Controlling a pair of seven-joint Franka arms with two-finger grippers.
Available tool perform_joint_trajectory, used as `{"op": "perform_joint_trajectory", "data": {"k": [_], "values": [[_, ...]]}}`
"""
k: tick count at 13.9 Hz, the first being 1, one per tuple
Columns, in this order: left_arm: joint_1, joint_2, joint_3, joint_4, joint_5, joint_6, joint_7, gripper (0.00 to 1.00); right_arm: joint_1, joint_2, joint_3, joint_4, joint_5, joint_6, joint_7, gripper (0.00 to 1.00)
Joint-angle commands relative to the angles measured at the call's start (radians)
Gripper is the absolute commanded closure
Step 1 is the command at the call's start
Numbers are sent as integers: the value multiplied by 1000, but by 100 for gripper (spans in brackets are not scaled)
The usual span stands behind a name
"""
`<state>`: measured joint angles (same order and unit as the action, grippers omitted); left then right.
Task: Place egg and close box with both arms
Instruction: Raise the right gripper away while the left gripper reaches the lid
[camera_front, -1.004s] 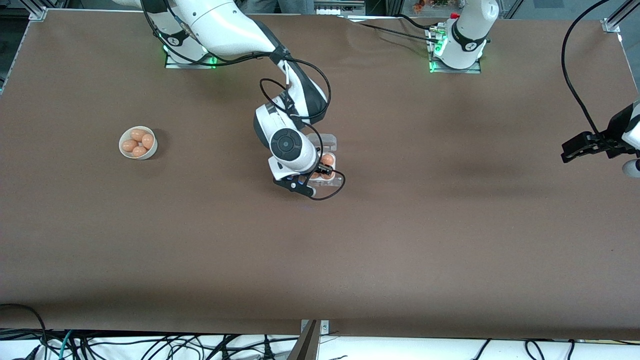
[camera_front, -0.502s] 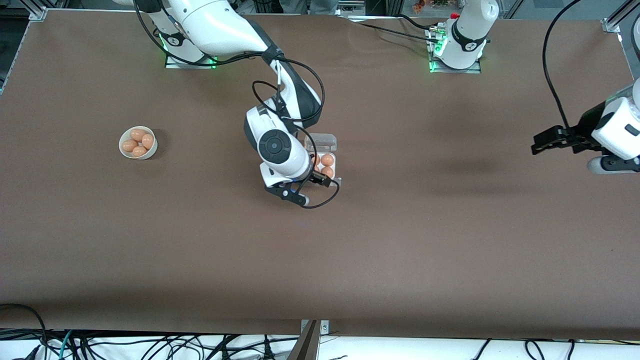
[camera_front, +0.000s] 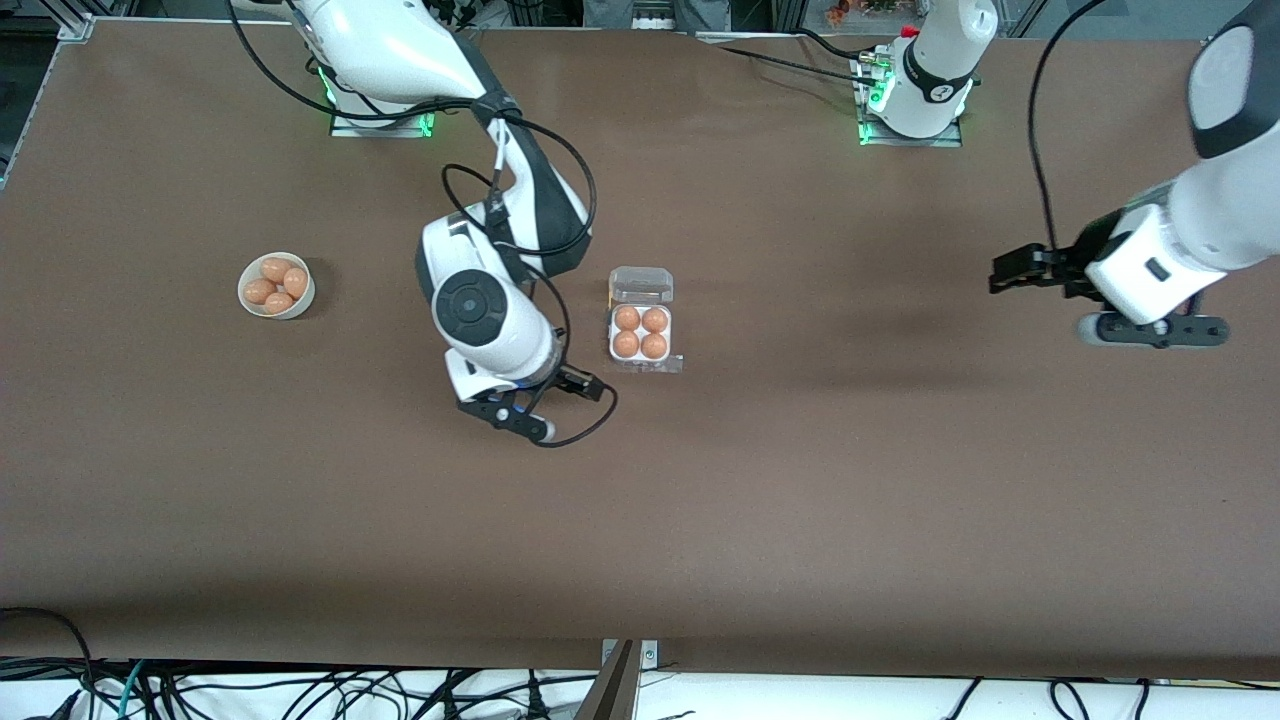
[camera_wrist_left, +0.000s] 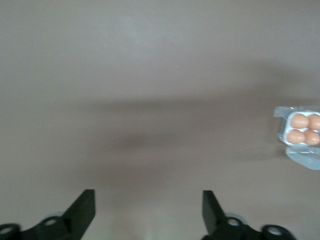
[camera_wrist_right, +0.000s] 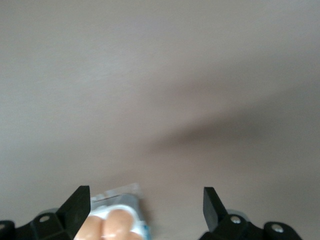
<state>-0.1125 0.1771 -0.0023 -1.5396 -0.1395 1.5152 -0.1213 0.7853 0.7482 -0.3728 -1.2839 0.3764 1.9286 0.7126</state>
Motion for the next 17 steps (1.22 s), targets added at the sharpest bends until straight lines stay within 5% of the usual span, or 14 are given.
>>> {"op": "perform_joint_trajectory", "data": {"k": [1, 5, 7, 9, 12, 17], "values": [[-44, 31, 7, 22, -102, -38, -60, 24, -3, -35, -55, -12, 1, -69, -79, 0], [-145, 79, 8, 22, -226, -81, -203, 56, -69, -104, -54, -34, -11, -99, -107, 0], [-238, 116, 7, 26, -226, -81, -285, 69, -174, -214, 32, -136, -95, -93, -193, 0], [-318, 165, 7, 30, -235, -81, -351, 76, -298, -330, 132, -243, -233, -89, -309, 0], [-384, 235, 7, 33, -342, -78, -423, 76, -457, -482, 231, -334, -318, -95, -454, 0], [-493, 356, 8, 90, -382, -43, -513, 82, -567, -754, 250, -457, -355, -158, -527, 0]]}}
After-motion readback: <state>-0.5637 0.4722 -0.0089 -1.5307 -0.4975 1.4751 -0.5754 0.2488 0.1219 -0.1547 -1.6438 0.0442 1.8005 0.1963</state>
